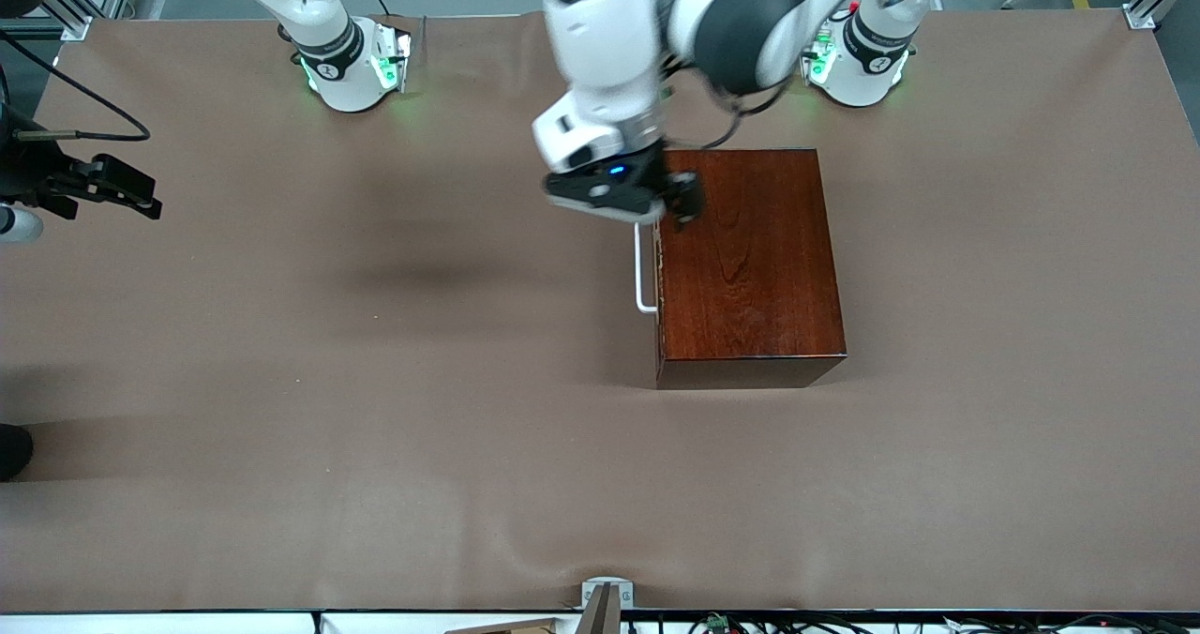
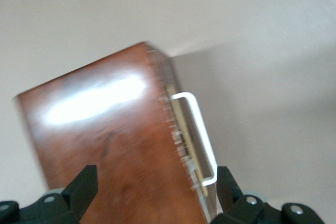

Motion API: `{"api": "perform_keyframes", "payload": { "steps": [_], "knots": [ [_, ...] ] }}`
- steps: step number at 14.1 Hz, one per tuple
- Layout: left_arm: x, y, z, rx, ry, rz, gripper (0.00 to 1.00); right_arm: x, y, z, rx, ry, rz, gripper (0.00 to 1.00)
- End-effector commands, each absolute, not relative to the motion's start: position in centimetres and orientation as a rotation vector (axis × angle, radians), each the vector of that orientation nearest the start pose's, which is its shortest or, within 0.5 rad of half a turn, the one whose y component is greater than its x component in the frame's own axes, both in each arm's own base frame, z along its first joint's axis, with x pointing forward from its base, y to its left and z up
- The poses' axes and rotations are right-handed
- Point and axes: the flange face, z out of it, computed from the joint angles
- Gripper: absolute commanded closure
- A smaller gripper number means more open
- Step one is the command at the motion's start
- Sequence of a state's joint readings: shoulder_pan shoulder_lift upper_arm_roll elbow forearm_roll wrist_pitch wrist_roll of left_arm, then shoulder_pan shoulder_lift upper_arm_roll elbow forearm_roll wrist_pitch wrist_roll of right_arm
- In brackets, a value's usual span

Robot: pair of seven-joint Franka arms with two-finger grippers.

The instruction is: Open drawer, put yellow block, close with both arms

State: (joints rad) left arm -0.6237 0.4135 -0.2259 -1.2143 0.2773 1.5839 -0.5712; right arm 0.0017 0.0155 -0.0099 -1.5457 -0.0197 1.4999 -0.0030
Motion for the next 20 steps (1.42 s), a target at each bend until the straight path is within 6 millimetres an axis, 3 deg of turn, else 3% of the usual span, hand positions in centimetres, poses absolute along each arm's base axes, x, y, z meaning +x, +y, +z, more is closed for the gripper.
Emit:
{"api": "perform_keyframes", "payload": {
  "steps": [1, 3, 6, 7, 11, 13, 17, 20],
  "knots": [
    [51.0, -38.6, 59.4, -3.03, 0.162, -0.084, 0.0, 55.0, -0.7, 62.7, -3.17, 0.039, 0.08, 0.0],
    [52.8, -32.3, 61.5, -3.052, 0.054, -0.017, 0.0, 54.9, -1.0, 62.9, -3.16, 0.038, 0.082, 0.0],
    [54.2, -22.9, 63.8, -3.084, 0.195, 0.04, 0.0, 55.3, -0.5, 62.3, -3.159, 0.021, 0.094, 0.0],
    [54.1, -20.4, 64.1, -3.08, 0.188, 0.046, 0.0, 55.4, -0.4, 62.1, -3.159, 0.018, 0.099, 0.0],
    [54.1, -9.0, 63.5, -3.138, -0.116, 0.106, 0.0, 55.3, -0.4, 62.3, -3.158, -0.013, 0.104, 0.0],
    [54.2, -6.5, 63.3, -3.136, -0.184, 0.108, 0.0, 55.3, -1.0, 62.9, -3.155, -0.064, 0.086, 0.0],
    [55.3, -4.6, 61.6, -3.148, -0.135, 0.048, 0.0, 55.3, -0.9, 63.2, -3.155, 0.008, 0.078, 0.0],
    [55.6, -4.5, 61.4, -3.151, -0.141, 0.029, 0.0, 55.3, -0.6, 63.2, -3.147, 0.044, 0.077, 0.0]
  ]
}}
